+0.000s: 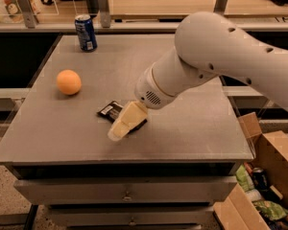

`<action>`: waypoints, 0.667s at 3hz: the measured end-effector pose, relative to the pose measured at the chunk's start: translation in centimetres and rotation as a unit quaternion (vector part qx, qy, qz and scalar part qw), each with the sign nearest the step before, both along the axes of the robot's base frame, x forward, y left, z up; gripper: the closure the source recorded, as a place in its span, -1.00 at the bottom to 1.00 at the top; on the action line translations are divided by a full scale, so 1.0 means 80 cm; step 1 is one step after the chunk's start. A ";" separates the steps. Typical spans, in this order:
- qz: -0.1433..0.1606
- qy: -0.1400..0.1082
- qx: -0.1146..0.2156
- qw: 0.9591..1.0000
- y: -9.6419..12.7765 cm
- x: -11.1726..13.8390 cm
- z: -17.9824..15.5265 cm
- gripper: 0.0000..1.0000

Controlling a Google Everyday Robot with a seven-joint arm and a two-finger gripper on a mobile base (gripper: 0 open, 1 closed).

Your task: Move rxbar chocolate near pepsi can

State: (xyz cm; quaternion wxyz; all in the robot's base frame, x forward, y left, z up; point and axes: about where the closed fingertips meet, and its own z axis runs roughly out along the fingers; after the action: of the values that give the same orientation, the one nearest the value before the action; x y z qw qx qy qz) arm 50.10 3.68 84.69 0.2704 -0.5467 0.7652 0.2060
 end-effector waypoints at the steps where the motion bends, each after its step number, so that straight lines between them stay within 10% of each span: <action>1: 0.003 -0.011 0.001 1.000 0.011 -0.001 -0.019 -1.00; 2: -0.003 -0.012 -0.008 1.000 0.014 0.000 -0.039 -0.66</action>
Offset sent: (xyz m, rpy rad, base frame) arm 0.0031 0.0118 -0.0545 -0.0373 -0.0188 -0.0270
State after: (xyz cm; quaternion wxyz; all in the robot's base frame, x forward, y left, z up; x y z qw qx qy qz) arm 50.08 4.83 81.53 0.2758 -0.5492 0.7650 0.1927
